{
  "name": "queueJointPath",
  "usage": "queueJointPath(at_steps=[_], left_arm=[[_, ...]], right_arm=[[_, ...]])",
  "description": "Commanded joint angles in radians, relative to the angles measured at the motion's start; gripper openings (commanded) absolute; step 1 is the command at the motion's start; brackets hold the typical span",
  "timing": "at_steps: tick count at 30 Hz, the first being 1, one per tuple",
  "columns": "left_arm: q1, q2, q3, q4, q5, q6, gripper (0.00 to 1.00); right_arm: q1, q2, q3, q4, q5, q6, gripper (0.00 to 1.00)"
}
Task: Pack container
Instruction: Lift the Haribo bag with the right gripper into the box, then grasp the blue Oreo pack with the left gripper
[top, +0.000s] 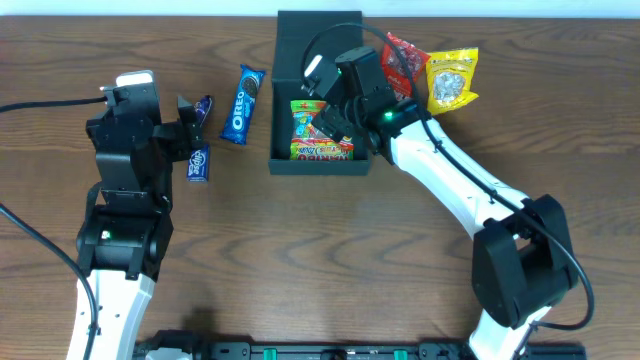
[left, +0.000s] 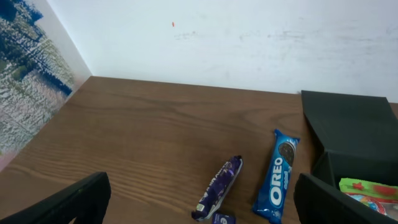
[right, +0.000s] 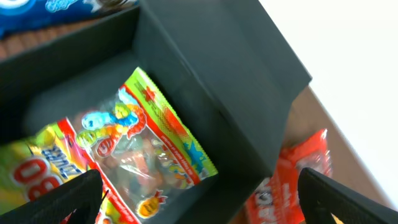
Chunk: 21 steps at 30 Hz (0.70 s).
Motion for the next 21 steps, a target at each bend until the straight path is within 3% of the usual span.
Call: queueJointPath(at_steps=[1,5,13,21], left_arm=[[0.004,-0.002,-0.002,0.001,0.003,0.007,0.95],[0.004,-0.001,-0.002,0.002,0.003,0.007,0.95],[0.004,0.021,-0.002,0.028,0.008,0.05,0.95],[0.004,0.168,-0.002,0.175,0.221,0.151,0.95]], right_arm=[[-0.03,-0.026,0.024,-0.001,0.018,0.298,0.99],[-0.119,-0.026,0.024,-0.022,-0.024,0.528,0.99],[-0.203,-0.026,0.024,-0.025,-0.371,0.591,0.99],[-0.208,-0.026,0.024,-0.036,-0.413,0.615,0.99]])
